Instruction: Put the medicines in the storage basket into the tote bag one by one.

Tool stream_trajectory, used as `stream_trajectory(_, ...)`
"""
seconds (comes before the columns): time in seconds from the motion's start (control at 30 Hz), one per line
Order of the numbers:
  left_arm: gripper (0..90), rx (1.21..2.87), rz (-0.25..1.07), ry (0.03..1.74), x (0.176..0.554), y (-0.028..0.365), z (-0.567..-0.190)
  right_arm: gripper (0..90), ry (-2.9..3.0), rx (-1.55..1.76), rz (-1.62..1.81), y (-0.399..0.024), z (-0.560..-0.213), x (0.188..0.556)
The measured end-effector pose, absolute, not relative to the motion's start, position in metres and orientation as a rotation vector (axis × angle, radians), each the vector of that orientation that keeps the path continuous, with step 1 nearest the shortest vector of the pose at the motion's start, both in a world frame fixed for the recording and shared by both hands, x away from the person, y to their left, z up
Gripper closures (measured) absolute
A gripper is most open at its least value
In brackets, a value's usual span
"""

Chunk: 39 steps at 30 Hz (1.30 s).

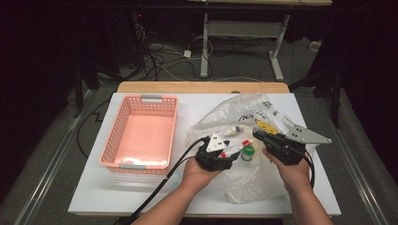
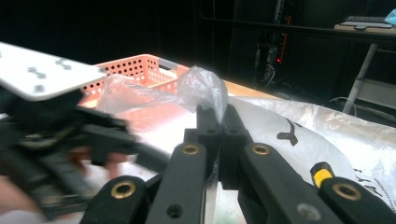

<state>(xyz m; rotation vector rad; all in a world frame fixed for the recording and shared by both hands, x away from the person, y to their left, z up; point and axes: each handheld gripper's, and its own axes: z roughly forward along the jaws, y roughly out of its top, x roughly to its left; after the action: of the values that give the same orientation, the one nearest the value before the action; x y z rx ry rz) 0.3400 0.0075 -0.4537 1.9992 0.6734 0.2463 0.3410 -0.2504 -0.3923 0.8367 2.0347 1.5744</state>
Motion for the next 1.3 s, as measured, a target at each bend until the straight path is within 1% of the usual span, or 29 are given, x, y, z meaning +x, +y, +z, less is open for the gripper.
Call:
stream_trajectory(0.23, 42.5, 2.022, 0.246, 0.686, 0.303, 0.045, -0.459, 90.0, 2.01, 0.84, 1.577, -0.256, -0.388, 0.341)
stream_trajectory(0.27, 41.7, 2.024, 0.246, 0.691, 0.3, 0.049, -0.46, 90.0, 2.003, 0.848, 1.581, -0.257, -0.388, 0.341)
stream_trajectory(0.3, 38.8, 2.032, 0.248, 0.697, 0.296, 0.052, -0.462, 90.0, 1.999, 0.844, 1.579, -0.258, -0.387, 0.341)
stream_trajectory(0.37, 38.3, 2.055, 0.258, 0.708, 0.292, 0.057, -0.468, 90.0, 1.992, 0.841, 1.568, -0.26, -0.386, 0.341)
stream_trajectory(0.4, 35.8, 2.062, 0.244, 0.73, 0.293, 0.059, -0.472, 90.0, 1.992, 0.845, 1.567, -0.261, -0.386, 0.341)
stream_trajectory(0.43, 34.3, 2.068, 0.226, 0.757, 0.294, 0.061, -0.476, 90.0, 1.988, 0.85, 1.568, -0.262, -0.385, 0.341)
stream_trajectory(0.53, 25.5, 2.095, 0.194, 0.814, 0.296, 0.06, -0.488, 90.0, 1.975, 0.849, 1.563, -0.267, -0.384, 0.342)
stream_trajectory(0.63, 20.2, 2.093, 0.196, 0.835, 0.3, 0.059, -0.487, 90.0, 1.949, 0.866, 1.571, -0.275, -0.382, 0.342)
stream_trajectory(0.7, 15.1, 2.093, 0.167, 0.868, 0.306, 0.061, -0.487, 90.0, 1.933, 0.881, 1.571, -0.279, -0.381, 0.341)
stream_trajectory(0.87, 13.9, 2.114, 0.152, 0.915, 0.321, 0.056, -0.49, 90.0, 1.897, 0.904, 1.574, -0.292, -0.378, 0.338)
stream_trajectory(0.93, 6.7, 2.129, 0.149, 0.953, 0.333, 0.051, -0.49, 90.0, 1.884, 0.905, 1.572, -0.296, -0.376, 0.336)
stream_trajectory(0.97, 5.9, 2.123, 0.144, 0.974, 0.339, 0.049, -0.491, 90.0, 1.878, 0.912, 1.573, -0.297, -0.376, 0.335)
stream_trajectory(1.03, 5.8, 2.106, 0.174, 1.025, 0.35, 0.047, -0.491, 90.0, 1.87, 0.915, 1.573, -0.299, -0.375, 0.333)
stream_trajectory(1.2, 5.9, 2.103, 0.158, 1.007, 0.363, 0.041, -0.491, 90.0, 1.849, 0.916, 1.569, -0.305, -0.371, 0.328)
stream_trajectory(1.3, 6.9, 2.113, 0.109, 0.987, 0.372, 0.038, -0.492, 90.0, 1.839, 0.929, 1.568, -0.309, -0.371, 0.326)
